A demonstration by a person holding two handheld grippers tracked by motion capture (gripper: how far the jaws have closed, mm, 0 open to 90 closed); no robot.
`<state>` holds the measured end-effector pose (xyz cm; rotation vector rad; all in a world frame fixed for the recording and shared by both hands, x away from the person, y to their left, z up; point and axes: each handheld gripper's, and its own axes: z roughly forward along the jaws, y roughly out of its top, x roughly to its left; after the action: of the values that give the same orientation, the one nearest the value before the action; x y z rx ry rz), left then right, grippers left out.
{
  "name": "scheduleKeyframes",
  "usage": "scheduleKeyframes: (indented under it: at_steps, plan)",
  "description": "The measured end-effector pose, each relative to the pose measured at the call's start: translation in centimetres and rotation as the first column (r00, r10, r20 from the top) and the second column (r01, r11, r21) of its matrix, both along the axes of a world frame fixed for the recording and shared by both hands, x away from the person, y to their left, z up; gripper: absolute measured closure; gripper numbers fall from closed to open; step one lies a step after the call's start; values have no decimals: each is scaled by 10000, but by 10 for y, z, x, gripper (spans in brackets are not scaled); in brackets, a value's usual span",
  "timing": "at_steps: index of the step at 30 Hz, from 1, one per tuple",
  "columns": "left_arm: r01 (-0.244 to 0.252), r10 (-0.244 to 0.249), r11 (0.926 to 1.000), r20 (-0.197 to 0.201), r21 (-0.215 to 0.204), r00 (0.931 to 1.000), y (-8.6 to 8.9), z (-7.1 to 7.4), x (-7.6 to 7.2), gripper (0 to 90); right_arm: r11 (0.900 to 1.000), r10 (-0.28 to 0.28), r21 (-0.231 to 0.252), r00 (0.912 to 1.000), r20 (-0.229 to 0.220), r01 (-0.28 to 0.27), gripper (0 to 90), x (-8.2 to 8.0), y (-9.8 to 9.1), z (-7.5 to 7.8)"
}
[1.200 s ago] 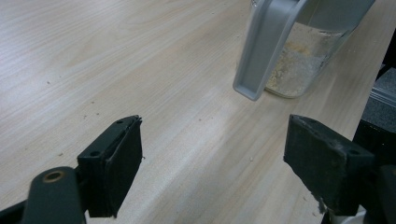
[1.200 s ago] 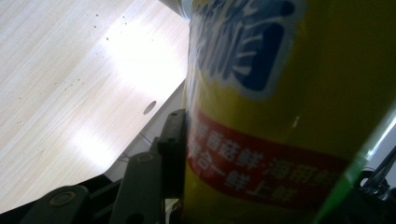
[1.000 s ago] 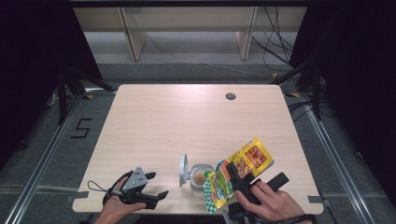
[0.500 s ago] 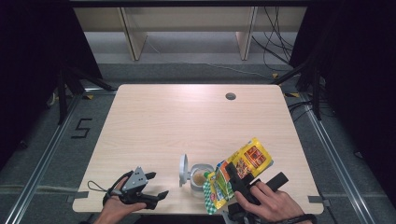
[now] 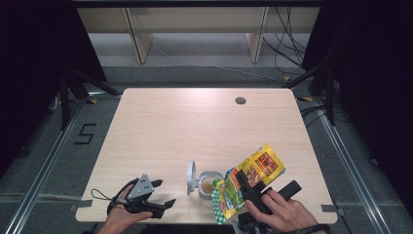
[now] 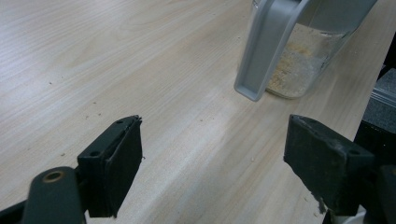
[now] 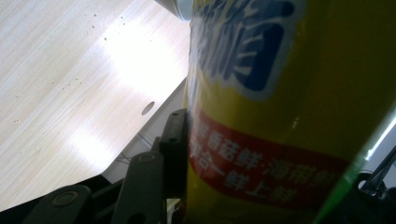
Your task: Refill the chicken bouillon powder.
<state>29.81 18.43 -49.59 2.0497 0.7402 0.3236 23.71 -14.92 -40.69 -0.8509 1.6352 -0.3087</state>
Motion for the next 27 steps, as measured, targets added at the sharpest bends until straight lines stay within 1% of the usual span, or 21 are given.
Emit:
scheduleKeyframes:
  at_steps: [1,2,4,6,7,10,11,12,13,14,15,16,17,18,20,21,22,23,25,26,27]
  plan:
    - [6,-6,10000,-3,18,10000,0,0,0,188,10000,-22,47,9999,-158,22,622,1,0,0]
    - [6,-6,10000,0,48,10000,0,0,0,187,10000,-16,30,10000,-2,16,623,0,0,0]
    - [-181,177,9997,-189,-170,9997,-1,-1,-1,187,10000,47,17,10000,-34,-47,623,0,0,0]
    - [-198,196,9997,-171,-143,9997,-1,-1,-1,187,10000,-38,72,9999,-144,39,623,1,0,-1]
    - [-134,133,9999,-152,-37,9998,0,0,-1,187,9999,-109,-41,9996,-251,108,623,0,0,0]
    - [-217,213,9996,-220,-186,9995,-2,-1,-1,187,10000,-45,-68,9997,-249,44,623,0,0,-1]
    - [-202,198,9996,-213,-182,9996,-1,-1,-1,187,10000,-61,-37,9997,-254,60,623,-1,0,-1]
    - [-151,152,9999,-155,36,9998,0,-1,-1,187,10000,-27,-11,9996,-267,27,624,-1,-1,-1]
    - [-166,163,9997,-172,-176,9997,-1,-1,-1,187,10000,-65,41,9996,-281,66,624,-1,-1,-1]
    - [-298,295,9994,-108,-195,9995,-1,-1,-2,187,10000,-68,-13,9997,-215,68,624,-1,-1,-1]
    - [-248,245,9993,-115,-284,9996,-2,-1,-1,187,9999,-100,-67,9996,-246,99,625,-1,-1,-1]
    - [-195,190,9996,-192,-227,9996,-1,-1,-1,187,9999,-92,-82,9996,-257,89,625,0,-1,-1]
    - [-132,133,9998,-120,129,9998,1,0,-1,187,9999,-75,-79,9996,-259,73,625,0,-1,0]
    - [-123,126,9997,-126,190,9998,1,0,0,187,9999,-40,-119,9997,-259,37,625,0,-1,0]
    - [-135,136,9998,-119,126,9998,0,0,0,187,9999,-54,-155,9996,-265,50,626,1,-1,0]
    - [-156,154,9998,-167,-122,9997,-1,-1,-1,187,9999,-70,-156,9995,-314,65,626,1,-1,0]
    - [-101,103,9998,-103,150,9999,1,-1,0,188,10000,17,-1,9999,-113,-17,626,1,-1,0]
    - [-175,173,9997,-189,-142,9997,-1,-1,-1,187,10000,27,-43,9999,-167,-28,626,2,-1,0]
    - [-156,156,9999,-138,6,9998,0,-1,0,187,9999,43,97,10000,-73,-42,626,2,-1,0]
    - [-192,188,9996,-208,-185,9996,-1,-1,-1,187,9999,132,-69,9999,-84,-132,626,1,0,1]
    - [-217,213,9996,-207,-200,9996,-2,-1,-1,188,9999,22,-168,9996,-267,-27,626,1,0,2]
